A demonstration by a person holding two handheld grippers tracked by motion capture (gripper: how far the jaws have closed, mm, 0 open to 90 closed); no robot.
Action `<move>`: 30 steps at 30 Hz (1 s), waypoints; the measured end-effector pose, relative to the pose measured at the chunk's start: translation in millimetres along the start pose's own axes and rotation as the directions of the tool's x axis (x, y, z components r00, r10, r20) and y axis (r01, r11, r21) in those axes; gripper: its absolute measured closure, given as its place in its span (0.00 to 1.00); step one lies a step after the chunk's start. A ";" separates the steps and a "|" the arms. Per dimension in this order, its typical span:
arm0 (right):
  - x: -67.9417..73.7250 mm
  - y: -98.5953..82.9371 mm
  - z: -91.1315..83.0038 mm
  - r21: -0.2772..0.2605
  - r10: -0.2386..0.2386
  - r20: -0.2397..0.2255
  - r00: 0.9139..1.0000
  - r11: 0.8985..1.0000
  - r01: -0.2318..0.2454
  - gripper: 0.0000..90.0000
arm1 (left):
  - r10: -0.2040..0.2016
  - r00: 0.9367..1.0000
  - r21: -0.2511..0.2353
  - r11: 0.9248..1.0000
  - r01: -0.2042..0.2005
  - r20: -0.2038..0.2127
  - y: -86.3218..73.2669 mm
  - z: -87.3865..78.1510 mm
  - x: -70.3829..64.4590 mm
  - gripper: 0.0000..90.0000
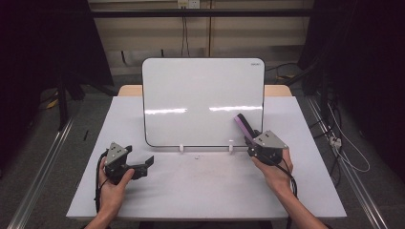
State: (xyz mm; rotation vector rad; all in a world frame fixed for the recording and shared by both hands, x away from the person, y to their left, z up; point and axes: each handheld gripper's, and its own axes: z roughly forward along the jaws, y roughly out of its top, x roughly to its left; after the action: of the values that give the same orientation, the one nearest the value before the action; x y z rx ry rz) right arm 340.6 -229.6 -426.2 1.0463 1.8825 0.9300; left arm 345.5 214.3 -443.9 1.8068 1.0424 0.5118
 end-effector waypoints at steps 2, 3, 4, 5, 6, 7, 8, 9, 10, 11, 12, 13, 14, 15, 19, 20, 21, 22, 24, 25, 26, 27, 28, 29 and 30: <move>-1.8 -0.1 -0.1 -0.010 0.019 -0.018 1.000 1.000 -0.020 0.58 | -0.004 1.000 -0.003 1.000 0.004 0.006 -0.7 -0.5 -2.5 0.06; -2.4 -0.4 -0.7 -0.025 0.039 -0.029 0.999 0.999 -0.039 0.54 | 0.003 1.000 0.000 1.000 -0.003 0.007 -0.6 -0.7 -3.2 0.06; -3.1 -0.3 -0.8 -0.025 0.056 -0.042 0.998 0.998 -0.057 0.50 | 0.001 1.000 0.001 1.000 -0.001 0.011 -0.8 -0.6 -4.4 0.06; -3.8 -0.4 -0.9 -0.021 0.072 -0.051 0.996 0.997 -0.073 0.46 | 0.005 1.000 0.002 1.000 -0.005 0.012 -0.7 -0.5 -4.9 0.06; -4.8 -0.8 -0.6 -0.025 0.090 -0.064 0.994 0.995 -0.092 0.41 | 0.003 1.000 0.000 1.000 -0.003 0.013 -0.8 -0.3 -5.7 0.06; -5.4 -1.1 -0.3 -0.022 0.106 -0.068 0.992 0.994 -0.108 0.36 | 0.006 1.000 0.000 1.000 -0.006 0.014 -0.8 -0.1 -6.3 0.06; -6.0 -1.4 -0.3 -0.018 0.115 -0.063 0.991 0.993 -0.117 0.33 | 0.013 1.000 0.002 1.000 -0.013 0.015 -0.9 -0.1 -6.4 0.06; -6.6 -1.5 -0.1 -0.018 0.122 -0.066 0.990 0.992 -0.124 0.31 | 0.016 1.000 0.002 1.000 -0.016 0.016 -1.0 -0.1 -6.5 0.06; -7.0 -1.6 -0.4 -0.015 0.132 -0.068 0.989 0.991 -0.133 0.27 | 0.015 1.000 0.003 1.000 -0.015 0.018 -1.1 -0.1 -6.5 0.06; -7.6 -1.7 -0.2 -0.022 0.139 -0.076 0.987 0.990 -0.141 0.22 | 0.014 1.000 0.003 1.000 -0.014 0.019 -1.0 -0.3 -6.4 0.06; -7.9 -1.6 0.0 -0.023 0.152 -0.083 0.985 0.988 -0.155 0.18 | 0.006 1.000 0.000 1.000 -0.006 0.018 -1.1 -0.4 -6.6 0.06; -7.9 -1.3 -0.5 -0.022 0.166 -0.089 0.982 0.985 -0.169 0.17 | 0.007 1.000 -0.001 1.000 -0.007 0.018 -0.9 -0.7 -5.9 0.06; -7.7 -1.0 -1.0 -0.027 0.168 -0.092 0.982 0.985 -0.171 0.15 | 0.006 1.000 -0.002 1.000 -0.006 0.019 -0.6 -1.0 -5.3 0.06; -7.6 -0.7 -1.3 -0.031 0.169 -0.099 0.981 0.984 -0.173 0.13 | 0.002 1.000 -0.005 1.000 -0.002 0.015 -0.3 -1.3 -4.9 0.06; -7.5 0.5 -4.8 -0.041 0.172 -0.115 0.978 0.983 -0.178 0.09 | -0.011 1.000 -0.019 1.000 0.011 0.011 0.7 -3.0 -2.6 0.06; -7.6 0.6 -6.1 -0.040 0.168 -0.114 0.979 0.984 -0.173 0.08 | -0.006 1.000 -0.024 1.000 0.007 0.010 1.6 -4.0 -1.9 0.06; -8.3 0.5 -7.5 -0.043 0.161 -0.116 0.980 0.985 -0.167 0.07 | -0.012 1.000 -0.030 0.999 0.012 0.008 2.4 -5.0 -1.9 0.06; -8.8 0.2 -8.9 -0.048 0.168 -0.117 0.979 0.984 -0.174 0.07 | -0.011 1.000 -0.035 0.999 0.011 0.005 2.8 -5.7 -1.5 0.06; -11.2 -1.4 -11.7 -0.047 0.186 -0.128 0.974 0.980 -0.193 0.07 | -0.008 1.000 -0.034 0.999 0.008 0.005 2.9 -6.4 -0.3 0.06; -12.4 -2.6 -13.0 -0.051 0.199 -0.127 0.972 0.977 -0.207 0.07 | -0.016 1.000 -0.034 0.999 0.017 0.002 2.6 -6.5 -0.6 0.06; -13.5 -3.8 -14.6 -0.048 0.202 -0.127 0.971 0.977 -0.209 0.06 | -0.015 1.000 -0.033 0.999 0.015 0.002 2.4 -6.7 -0.4 0.06; -14.9 -5.2 -15.9 -0.051 0.198 -0.124 0.972 0.977 -0.206 0.06 | -0.009 1.000 -0.031 0.999 0.009 0.001 2.4 -7.1 0.0 0.06; -16.1 -6.6 -17.6 -0.053 0.202 -0.121 0.972 0.976 -0.210 0.06 | -0.010 1.000 -0.034 0.999 0.010 0.001 2.4 -7.4 -0.2 0.06; -17.3 -8.0 -19.6 -0.055 0.214 -0.123 0.969 0.974 -0.222 0.06 | -0.006 1.000 -0.036 0.999 0.006 0.001 2.6 -7.7 -0.1 0.06; -18.9 -9.8 -21.3 -0.057 0.221 -0.131 0.967 0.972 -0.229 0.06 | -0.008 1.000 -0.045 0.999 0.008 0.008 2.8 -8.1 -0.4 0.06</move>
State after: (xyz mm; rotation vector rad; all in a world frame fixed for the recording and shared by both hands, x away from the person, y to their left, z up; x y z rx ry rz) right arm 325.6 -255.1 -420.2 1.2009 1.8401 1.2091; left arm 340.7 217.7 -437.7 1.7631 1.0248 0.5190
